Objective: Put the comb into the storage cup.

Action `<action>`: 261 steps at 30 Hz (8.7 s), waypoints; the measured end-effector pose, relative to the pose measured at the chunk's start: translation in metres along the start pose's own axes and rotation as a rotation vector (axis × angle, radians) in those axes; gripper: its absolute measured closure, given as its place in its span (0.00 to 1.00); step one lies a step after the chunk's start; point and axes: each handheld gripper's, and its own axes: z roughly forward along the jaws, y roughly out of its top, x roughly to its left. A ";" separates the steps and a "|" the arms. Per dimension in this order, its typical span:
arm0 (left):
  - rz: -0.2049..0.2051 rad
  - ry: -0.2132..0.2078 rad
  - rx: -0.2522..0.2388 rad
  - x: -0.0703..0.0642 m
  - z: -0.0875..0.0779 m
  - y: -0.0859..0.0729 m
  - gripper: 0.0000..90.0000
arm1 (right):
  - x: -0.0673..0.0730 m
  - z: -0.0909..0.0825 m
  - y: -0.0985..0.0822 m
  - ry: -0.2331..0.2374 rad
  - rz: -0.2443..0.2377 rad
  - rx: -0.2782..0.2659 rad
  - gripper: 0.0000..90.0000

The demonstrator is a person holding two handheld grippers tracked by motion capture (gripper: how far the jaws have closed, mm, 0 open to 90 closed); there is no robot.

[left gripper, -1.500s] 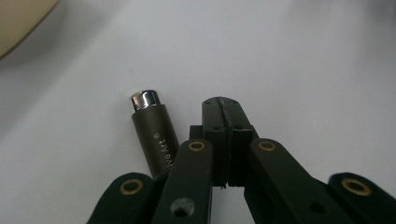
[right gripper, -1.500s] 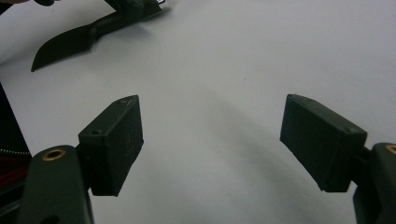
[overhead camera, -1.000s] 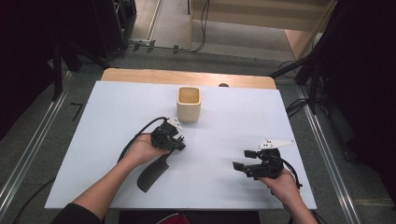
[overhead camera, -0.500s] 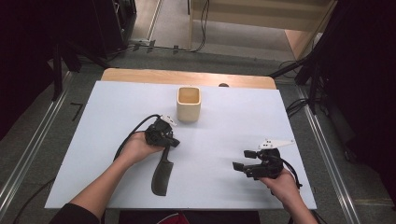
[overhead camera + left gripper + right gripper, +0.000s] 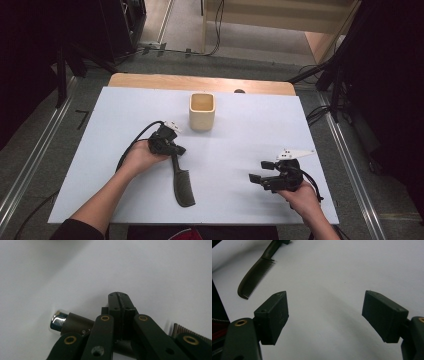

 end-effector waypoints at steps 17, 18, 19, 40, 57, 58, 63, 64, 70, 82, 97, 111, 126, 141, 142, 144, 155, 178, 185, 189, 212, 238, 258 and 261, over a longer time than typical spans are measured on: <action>-0.046 0.011 -0.003 0.014 -0.014 -0.016 1.00 | 0.000 0.000 0.000 -0.002 0.000 0.002 0.21; -0.047 0.012 -0.004 0.014 -0.015 -0.017 1.00 | 0.000 0.000 0.000 -0.002 0.003 0.002 0.22; -0.051 0.014 -0.002 0.015 -0.016 -0.018 1.00 | 0.000 0.000 0.000 -0.002 0.003 0.002 0.21; -0.048 0.010 -0.036 0.010 -0.037 -0.044 1.00 | -0.001 0.002 0.001 0.000 0.001 0.002 0.21; -0.043 0.002 -0.017 0.000 -0.046 -0.070 1.00 | 0.000 0.003 0.001 -0.002 -0.001 0.004 0.22; -0.047 0.002 -0.020 -0.001 -0.046 -0.070 1.00 | 0.000 0.003 0.002 -0.002 -0.002 0.003 0.22; -0.028 -0.002 -0.010 -0.007 -0.047 -0.074 1.00 | 0.000 0.003 0.002 -0.002 -0.004 0.008 0.22; -0.028 -0.003 -0.010 -0.009 -0.047 -0.074 1.00 | 0.000 0.004 0.002 -0.001 -0.007 0.007 0.22; -0.017 -0.013 -0.005 -0.016 -0.046 -0.076 1.00 | 0.000 0.004 0.003 0.000 -0.010 0.006 0.21; -0.039 -0.013 -0.041 -0.018 -0.045 -0.077 0.92 | 0.000 0.005 0.003 0.004 -0.011 0.007 0.21; -0.142 -0.041 -0.258 -0.028 -0.074 -0.088 0.44 | 0.001 0.005 0.003 0.003 -0.013 0.014 0.21; -0.120 -0.040 -0.318 -0.049 -0.082 -0.100 0.37 | 0.002 0.007 0.003 0.012 -0.022 0.014 0.21; -0.122 -0.028 -0.302 -0.049 -0.084 -0.106 0.31 | 0.003 0.007 0.001 0.015 -0.024 0.019 0.21; -0.130 -0.030 -0.314 -0.051 -0.088 -0.093 0.23 | 0.003 0.008 0.001 0.013 -0.024 0.024 0.21; -0.128 -0.029 -0.313 -0.051 -0.088 -0.091 0.23 | 0.002 0.008 0.001 0.013 -0.025 0.025 0.21; -0.128 -0.026 -0.311 -0.051 -0.087 -0.088 0.23 | 0.002 0.009 0.001 0.015 -0.024 0.025 0.21; -0.145 0.015 -0.257 -0.048 -0.076 -0.082 0.23 | 0.002 0.009 0.001 0.015 -0.022 0.026 0.21; -0.083 0.088 -0.199 -0.052 -0.055 -0.093 0.31 | 0.003 0.008 0.001 0.007 -0.027 0.026 0.21; -0.078 0.101 -0.192 -0.056 -0.051 -0.096 0.31 | 0.003 0.008 0.001 0.006 -0.027 0.026 0.21; -0.086 0.114 -0.202 -0.056 -0.050 -0.098 0.34 | 0.003 0.009 0.002 0.010 -0.027 0.025 0.21; -0.025 0.246 -0.229 -0.066 -0.035 -0.111 0.49 | 0.003 0.013 0.008 0.020 -0.045 0.026 0.21; -0.034 0.215 -0.225 -0.070 -0.035 -0.109 0.82 | 0.003 0.014 0.008 0.025 -0.041 0.030 0.22; -0.100 0.140 -0.246 -0.068 -0.043 -0.105 0.82 | 0.002 0.014 0.008 0.020 -0.040 0.033 0.22; -0.125 0.099 -0.273 -0.068 -0.046 -0.104 0.82 | 0.001 0.014 0.008 0.020 -0.040 0.033 0.22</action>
